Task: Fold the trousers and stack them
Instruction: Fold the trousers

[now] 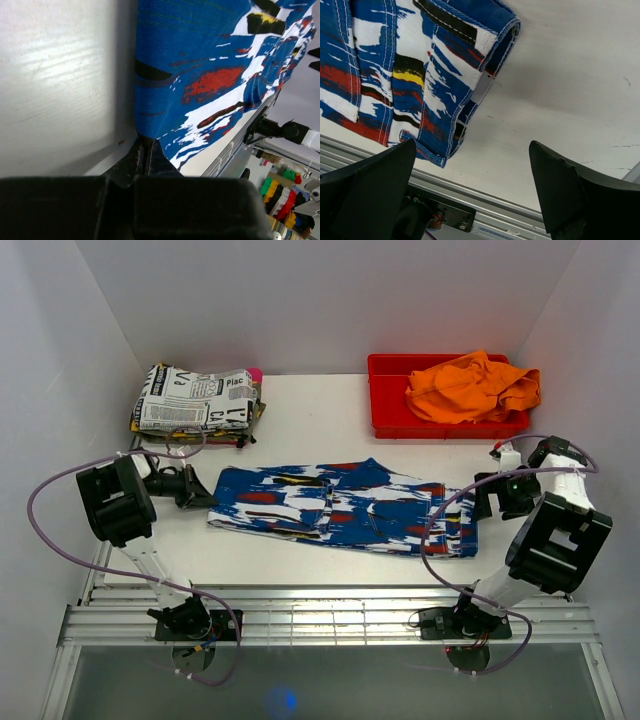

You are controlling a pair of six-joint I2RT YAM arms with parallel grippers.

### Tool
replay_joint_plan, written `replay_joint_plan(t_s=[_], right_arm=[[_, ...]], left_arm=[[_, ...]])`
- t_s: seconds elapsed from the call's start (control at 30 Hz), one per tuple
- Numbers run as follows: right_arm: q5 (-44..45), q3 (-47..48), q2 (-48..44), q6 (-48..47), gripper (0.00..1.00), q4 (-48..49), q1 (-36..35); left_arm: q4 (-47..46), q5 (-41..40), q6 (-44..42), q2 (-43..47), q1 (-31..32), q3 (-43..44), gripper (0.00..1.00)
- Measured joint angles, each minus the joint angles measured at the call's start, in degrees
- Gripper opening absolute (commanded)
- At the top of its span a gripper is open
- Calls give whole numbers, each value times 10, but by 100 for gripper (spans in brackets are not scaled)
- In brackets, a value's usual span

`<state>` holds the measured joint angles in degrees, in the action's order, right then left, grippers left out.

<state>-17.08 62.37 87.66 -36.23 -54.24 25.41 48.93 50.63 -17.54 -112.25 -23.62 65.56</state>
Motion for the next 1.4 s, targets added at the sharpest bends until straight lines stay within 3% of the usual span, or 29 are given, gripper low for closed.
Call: replay_joint_plan(t_s=[0.27, 0.5, 0.67, 1.0, 1.1, 1.2, 1.23, 1.3, 1.33, 1.4], right_arm=[[-52, 51, 79, 4, 91, -48, 19], [-127, 61, 112, 51, 87, -55, 19], [-183, 43, 141, 92, 83, -37, -3], [-240, -17, 152, 186, 83, 43, -154], [-247, -22, 172, 207, 73, 68, -171], [-264, -22, 193, 222, 51, 80, -184], [-265, -22, 199, 225, 38, 87, -189], [-264, -22, 209, 228, 26, 99, -198], [-264, -22, 213, 231, 15, 105, -202], [-266, -23, 216, 235, 8, 110, -208]], left_arm=[[42, -3, 13, 26, -32, 43, 0], [85, -58, 25, 132, -47, 148, 0], [93, -103, 67, 191, 1, 186, 0], [93, -180, 172, 225, 160, 201, 0], [90, -189, 200, 228, 199, 212, 0], [89, -201, 227, 231, 246, 213, 0], [87, -207, 236, 231, 265, 213, 0], [76, -217, 254, 231, 304, 210, 0], [69, -225, 263, 231, 326, 209, 0], [56, -244, 281, 231, 372, 205, 0]])
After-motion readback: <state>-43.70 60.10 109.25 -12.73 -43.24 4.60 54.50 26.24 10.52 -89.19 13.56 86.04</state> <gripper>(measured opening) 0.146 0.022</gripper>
